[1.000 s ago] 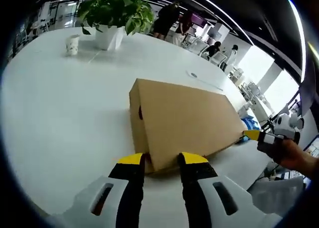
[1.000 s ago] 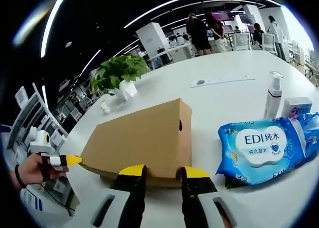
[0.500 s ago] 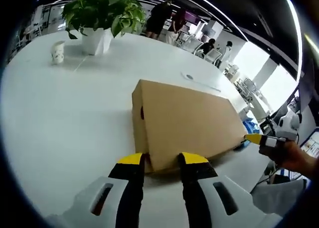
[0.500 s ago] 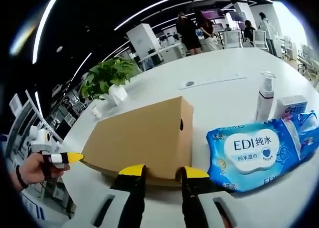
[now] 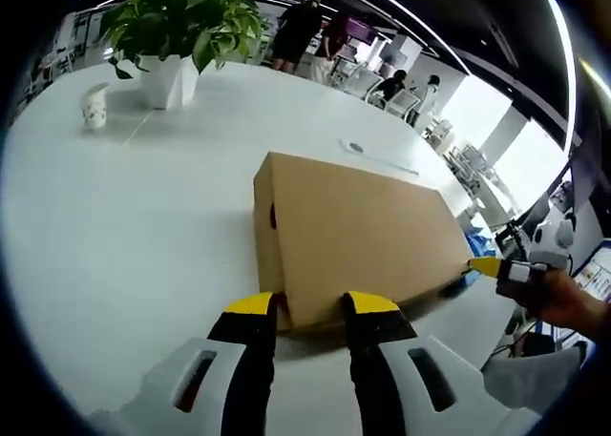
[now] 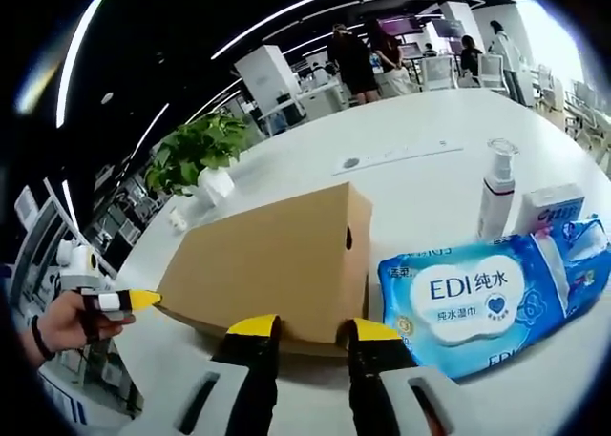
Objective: Operate the shoe box by opening the lid, removing the specified soft item, and placing it in the target area until the item is outside and the box remains undamaged.
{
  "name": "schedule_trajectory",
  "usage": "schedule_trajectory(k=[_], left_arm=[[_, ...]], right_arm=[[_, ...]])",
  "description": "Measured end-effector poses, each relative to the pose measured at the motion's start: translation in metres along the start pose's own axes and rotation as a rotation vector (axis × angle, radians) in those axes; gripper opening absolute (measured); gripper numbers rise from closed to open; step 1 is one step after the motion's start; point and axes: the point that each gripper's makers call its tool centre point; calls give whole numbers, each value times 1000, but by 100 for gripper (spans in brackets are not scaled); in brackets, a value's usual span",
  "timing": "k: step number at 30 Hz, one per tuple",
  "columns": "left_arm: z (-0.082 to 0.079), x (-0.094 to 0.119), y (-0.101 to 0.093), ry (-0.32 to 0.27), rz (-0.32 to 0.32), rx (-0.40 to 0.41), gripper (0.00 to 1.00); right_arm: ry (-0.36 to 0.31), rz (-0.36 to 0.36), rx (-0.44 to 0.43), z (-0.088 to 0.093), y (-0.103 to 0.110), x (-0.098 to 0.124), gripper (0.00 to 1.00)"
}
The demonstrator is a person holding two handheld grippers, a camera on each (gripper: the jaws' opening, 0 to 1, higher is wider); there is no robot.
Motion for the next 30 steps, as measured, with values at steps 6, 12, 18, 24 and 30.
schedule_trajectory(k=[6,12,18,24,30], left_arm=[[1,3,0,-7,1,3,28],[-1,13,0,-20,-13,-8,31],[-3,29,-17,-58,-21,-35,34],[2,40,-41,-80,-30,-130,36],[-1,49,-63,-115,-8,-160,37]], right_arm=[[2,-25,13,1,3,3,27],[-47,-43,14,-8,-4,20,34],[-95,-27,26,-13,-18,53,36],[-163,0,7,-15,-40,91,38],[-192,21,-39,-9,-58,119,39]])
Point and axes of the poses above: the point that each gripper's makers call its tool centre point, and the gripper's own axes: x roughly backward along the fingers, y roughly to its left, z roughly out of its underside, and after that the axes turned 12 degrees about -x, right-handed
